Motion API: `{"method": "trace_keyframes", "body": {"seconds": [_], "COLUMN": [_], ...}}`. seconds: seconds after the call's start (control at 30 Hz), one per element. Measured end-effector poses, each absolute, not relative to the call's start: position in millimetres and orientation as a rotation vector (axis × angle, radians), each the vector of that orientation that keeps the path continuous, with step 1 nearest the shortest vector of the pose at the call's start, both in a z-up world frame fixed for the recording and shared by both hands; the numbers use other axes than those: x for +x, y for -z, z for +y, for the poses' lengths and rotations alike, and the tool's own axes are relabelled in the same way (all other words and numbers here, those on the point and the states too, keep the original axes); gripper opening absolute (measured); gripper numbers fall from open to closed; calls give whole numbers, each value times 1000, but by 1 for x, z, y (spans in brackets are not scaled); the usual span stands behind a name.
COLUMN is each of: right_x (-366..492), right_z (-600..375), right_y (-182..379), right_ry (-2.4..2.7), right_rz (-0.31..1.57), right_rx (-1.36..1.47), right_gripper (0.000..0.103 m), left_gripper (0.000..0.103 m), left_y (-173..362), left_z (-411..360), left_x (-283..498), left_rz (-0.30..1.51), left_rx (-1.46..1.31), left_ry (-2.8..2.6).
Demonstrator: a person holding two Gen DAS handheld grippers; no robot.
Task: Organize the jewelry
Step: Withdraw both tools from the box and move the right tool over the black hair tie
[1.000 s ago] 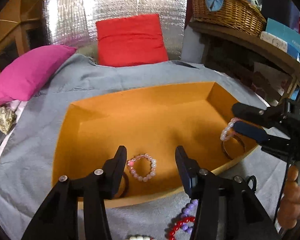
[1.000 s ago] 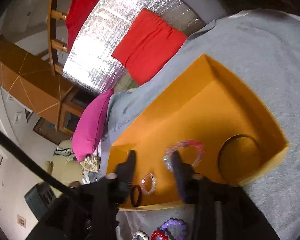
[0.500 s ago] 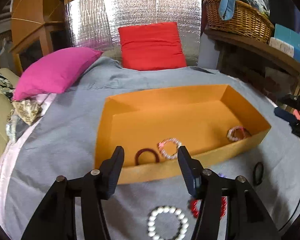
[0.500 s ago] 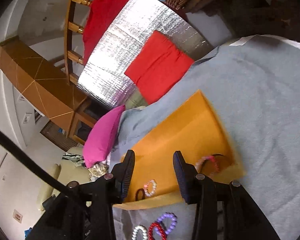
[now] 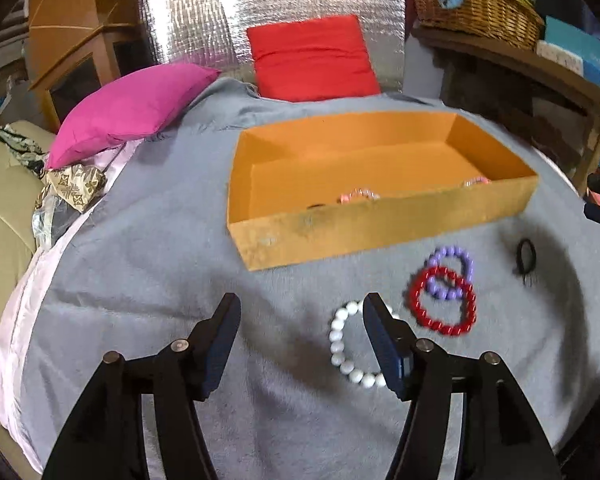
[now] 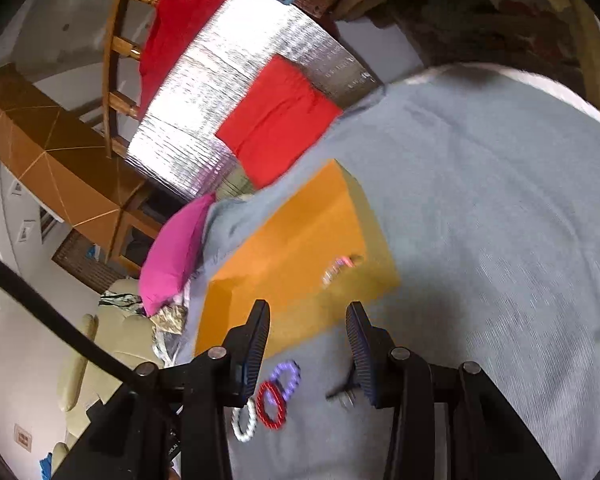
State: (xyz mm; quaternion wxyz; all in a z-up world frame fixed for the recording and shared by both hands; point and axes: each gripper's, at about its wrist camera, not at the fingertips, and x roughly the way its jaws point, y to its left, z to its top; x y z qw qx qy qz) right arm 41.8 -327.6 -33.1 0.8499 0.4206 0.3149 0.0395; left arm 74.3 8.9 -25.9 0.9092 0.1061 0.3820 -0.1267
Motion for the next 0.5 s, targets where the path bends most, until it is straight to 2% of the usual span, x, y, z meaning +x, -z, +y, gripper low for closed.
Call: {"method": "trace_keyframes", "body": {"seconds": [0.5], "right_x": [82], "right_z": [-300], "right_y": [83], "right_ry": [-13], "right_rz": [957], "right_rx": [786], "right_gripper": [43], "left_gripper": [64], "left_y": [35], "left_z": [-7], "left_x": [85], "left_rz": [817], "left_rx": [280], "left_ry": [319]}}
